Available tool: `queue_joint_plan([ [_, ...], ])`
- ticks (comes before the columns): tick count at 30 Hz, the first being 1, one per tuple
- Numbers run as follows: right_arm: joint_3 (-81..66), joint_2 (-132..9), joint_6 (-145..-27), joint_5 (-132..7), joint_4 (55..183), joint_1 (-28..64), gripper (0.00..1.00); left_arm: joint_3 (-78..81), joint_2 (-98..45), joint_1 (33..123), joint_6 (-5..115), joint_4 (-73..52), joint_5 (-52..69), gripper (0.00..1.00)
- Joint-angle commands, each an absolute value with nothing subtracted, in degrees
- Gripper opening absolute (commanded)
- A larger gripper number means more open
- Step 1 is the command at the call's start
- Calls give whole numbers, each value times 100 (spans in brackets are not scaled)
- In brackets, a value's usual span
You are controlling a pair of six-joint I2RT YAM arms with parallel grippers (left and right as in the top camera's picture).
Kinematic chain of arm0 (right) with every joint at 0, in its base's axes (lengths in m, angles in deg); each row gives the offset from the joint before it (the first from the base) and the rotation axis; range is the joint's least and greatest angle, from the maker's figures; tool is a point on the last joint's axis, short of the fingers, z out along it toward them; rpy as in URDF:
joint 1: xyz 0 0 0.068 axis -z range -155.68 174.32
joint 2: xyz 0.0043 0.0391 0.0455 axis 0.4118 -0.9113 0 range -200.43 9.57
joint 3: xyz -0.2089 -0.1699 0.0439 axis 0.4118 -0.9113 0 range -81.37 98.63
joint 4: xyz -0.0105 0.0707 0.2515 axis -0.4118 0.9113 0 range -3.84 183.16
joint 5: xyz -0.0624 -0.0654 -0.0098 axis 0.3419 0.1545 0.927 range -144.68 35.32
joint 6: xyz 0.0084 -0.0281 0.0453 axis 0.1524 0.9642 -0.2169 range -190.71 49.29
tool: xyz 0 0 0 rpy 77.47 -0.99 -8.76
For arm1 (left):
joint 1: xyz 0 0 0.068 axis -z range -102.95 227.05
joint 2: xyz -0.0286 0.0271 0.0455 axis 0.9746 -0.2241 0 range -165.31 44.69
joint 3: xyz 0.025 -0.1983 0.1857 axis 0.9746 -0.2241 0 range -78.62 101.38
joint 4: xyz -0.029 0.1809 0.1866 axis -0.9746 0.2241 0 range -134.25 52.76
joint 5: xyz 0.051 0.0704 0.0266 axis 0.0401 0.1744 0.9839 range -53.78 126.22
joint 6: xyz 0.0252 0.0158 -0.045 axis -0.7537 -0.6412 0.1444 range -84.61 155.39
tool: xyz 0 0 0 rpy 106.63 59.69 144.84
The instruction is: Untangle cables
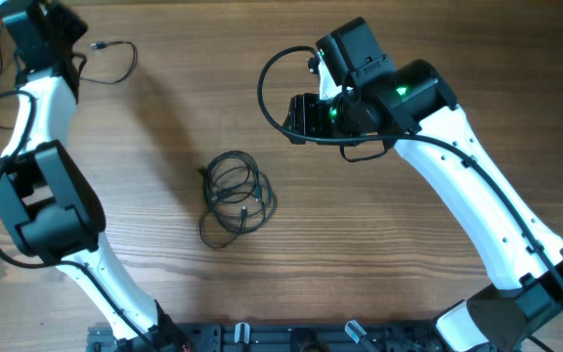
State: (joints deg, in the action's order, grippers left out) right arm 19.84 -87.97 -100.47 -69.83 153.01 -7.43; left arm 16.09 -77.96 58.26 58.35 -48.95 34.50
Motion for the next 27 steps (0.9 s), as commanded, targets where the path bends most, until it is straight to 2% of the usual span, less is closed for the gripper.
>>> queue_joint_plan([
  [1, 1936, -8860, -10093, -6970, 15295, -767, 64, 1585, -7973, 5616, 5937, -4192, 4479, 68],
  [4, 1934, -8860, -10084, -7093, 15306, -767, 64, 1585, -7997, 5319, 5835, -3663, 4654, 75],
  [9, 1934, -8860, -10091, -7123, 15238, -767, 64, 1583, -8129, 4917, 5835, -2843, 4200, 77],
  [12, 1934, -8860, -10086, -7233, 15282, -771, 64, 1585, -8380, 4788, 5902, -2629, 4171, 77],
  [14, 1934, -8860, -10086, -7230, 15284, -771, 64, 1585, -8526, 4747, 5900, -2598, 4117, 73],
  [15, 1934, -8860, -10086, -7230, 15264, -771, 64, 1583, -8590, 4740, 5900, -2618, 4029, 64],
  [19, 1934, -8860, -10084, -7228, 15218, -771, 64, 1583, -8719, 4729, 5898, -2869, 3905, 46],
  [25, 1934, -8860, -10088, -7228, 15223, -771, 64, 1585, -9197, 4506, 5811, -3084, 3929, 5],
  [27, 1934, -8860, -10088, -7228, 15218, -771, 64, 1585, -9265, 4390, 5811, -3188, 3924, 4],
])
